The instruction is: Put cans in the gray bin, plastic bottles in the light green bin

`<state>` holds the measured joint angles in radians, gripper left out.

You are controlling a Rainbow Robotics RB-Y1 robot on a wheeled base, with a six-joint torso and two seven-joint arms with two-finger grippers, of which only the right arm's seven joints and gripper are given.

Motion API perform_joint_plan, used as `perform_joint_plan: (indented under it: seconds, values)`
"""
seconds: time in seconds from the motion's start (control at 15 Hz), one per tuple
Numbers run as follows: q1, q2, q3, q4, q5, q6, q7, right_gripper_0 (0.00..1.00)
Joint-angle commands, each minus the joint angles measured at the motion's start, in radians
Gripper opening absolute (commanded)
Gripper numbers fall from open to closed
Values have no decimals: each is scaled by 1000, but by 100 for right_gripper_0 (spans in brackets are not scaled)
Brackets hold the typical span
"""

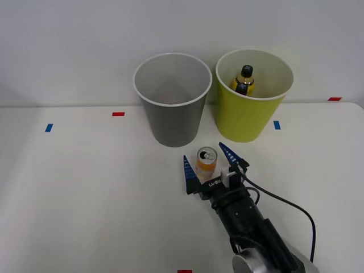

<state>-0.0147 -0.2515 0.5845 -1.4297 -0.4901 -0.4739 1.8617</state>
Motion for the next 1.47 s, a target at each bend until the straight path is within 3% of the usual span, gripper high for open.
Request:
perform_joint_plan:
  seconds: [0.07, 0.13, 0.2, 0.33, 0.4, 1.13, 1.47]
  values:
    - [-1, 8, 1, -2, -1, 5, 4, 100]
    - [-1, 12, 1, 0, -1, 5, 7, 100]
    - [-1, 15, 0, 0, 7, 5, 10, 82]
    - [-1, 17, -8, 0, 22, 5, 14, 19]
    - [-1, 20, -9, -2, 22, 5, 17, 3]
    - [9, 31, -26, -5, 27, -20, 14, 0]
    - [173, -71, -6, -227, 16, -23, -7, 0]
